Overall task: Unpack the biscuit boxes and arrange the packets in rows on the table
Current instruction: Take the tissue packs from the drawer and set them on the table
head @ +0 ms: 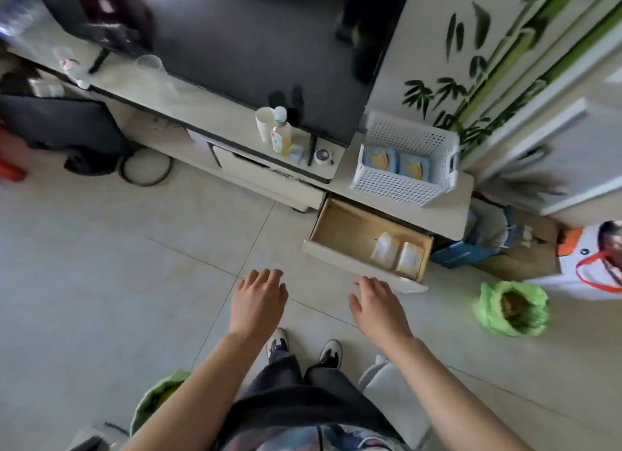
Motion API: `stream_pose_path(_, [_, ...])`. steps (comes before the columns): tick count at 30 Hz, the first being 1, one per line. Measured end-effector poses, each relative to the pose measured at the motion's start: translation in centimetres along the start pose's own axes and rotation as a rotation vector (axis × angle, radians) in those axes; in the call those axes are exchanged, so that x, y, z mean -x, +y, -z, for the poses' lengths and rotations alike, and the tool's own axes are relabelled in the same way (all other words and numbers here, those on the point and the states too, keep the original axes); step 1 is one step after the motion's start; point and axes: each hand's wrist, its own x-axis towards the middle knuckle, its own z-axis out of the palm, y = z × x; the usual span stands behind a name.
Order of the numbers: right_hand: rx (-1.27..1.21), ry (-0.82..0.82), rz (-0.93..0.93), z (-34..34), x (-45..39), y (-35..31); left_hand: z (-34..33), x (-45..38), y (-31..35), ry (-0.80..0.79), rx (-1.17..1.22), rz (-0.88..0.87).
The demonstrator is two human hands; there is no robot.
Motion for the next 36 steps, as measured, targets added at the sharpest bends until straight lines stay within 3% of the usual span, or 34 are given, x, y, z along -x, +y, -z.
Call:
stream_pose_path(9, [-0.112,0.090,-0.272,2.0,0.5,8.1,-4.6,-5.6,7.1,-0.181,0.045,-0.089])
stream_pose_path(23, [-0.125,0.025,-0.287,5.3,-8.1,26.2,-14.3,-15.5,20.9,-0.304,0.016,0.010])
stream_pose_path(29, [-0.181,-0.024,-0.365,3.0,-14.2,32.3,-20.1,-20.8,23.4,-0.345,0.087,0.100])
stream_pose_path(36, [-0.319,-0.015,-0.477,-4.4,-21.6,37.9,-30.4,-26.7,23.5,-0.404,0.128,0.197])
